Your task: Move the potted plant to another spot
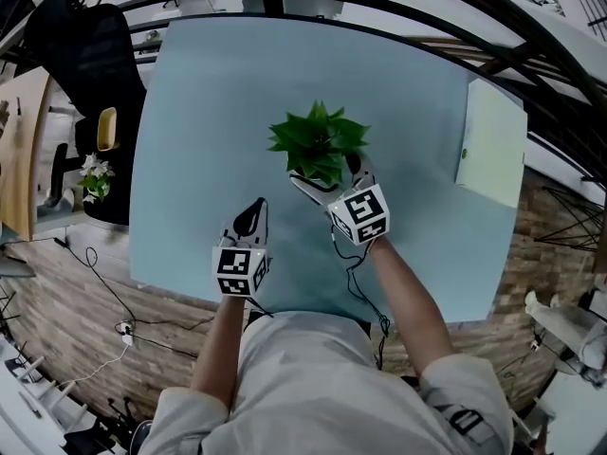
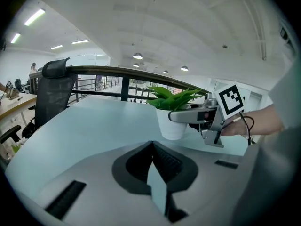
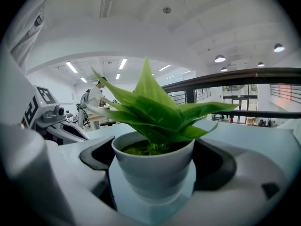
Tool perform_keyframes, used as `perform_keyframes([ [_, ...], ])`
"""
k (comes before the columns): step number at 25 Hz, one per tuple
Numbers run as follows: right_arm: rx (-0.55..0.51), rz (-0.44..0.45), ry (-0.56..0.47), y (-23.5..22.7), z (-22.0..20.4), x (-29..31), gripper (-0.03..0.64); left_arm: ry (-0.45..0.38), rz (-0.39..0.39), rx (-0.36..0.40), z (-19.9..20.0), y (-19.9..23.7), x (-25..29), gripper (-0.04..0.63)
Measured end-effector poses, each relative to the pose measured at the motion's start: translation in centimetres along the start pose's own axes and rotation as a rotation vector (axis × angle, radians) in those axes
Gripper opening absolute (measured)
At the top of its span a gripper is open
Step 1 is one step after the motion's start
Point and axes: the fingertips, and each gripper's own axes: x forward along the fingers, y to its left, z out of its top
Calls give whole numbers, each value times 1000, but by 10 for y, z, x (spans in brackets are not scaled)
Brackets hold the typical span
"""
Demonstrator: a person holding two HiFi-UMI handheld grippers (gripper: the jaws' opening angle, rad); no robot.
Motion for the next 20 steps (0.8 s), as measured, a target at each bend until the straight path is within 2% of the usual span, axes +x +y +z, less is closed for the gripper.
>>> perform_keyframes([
  [20,34,-32,26,2,-25,-7,515,23,-17,4,-15,-7,-2,11],
])
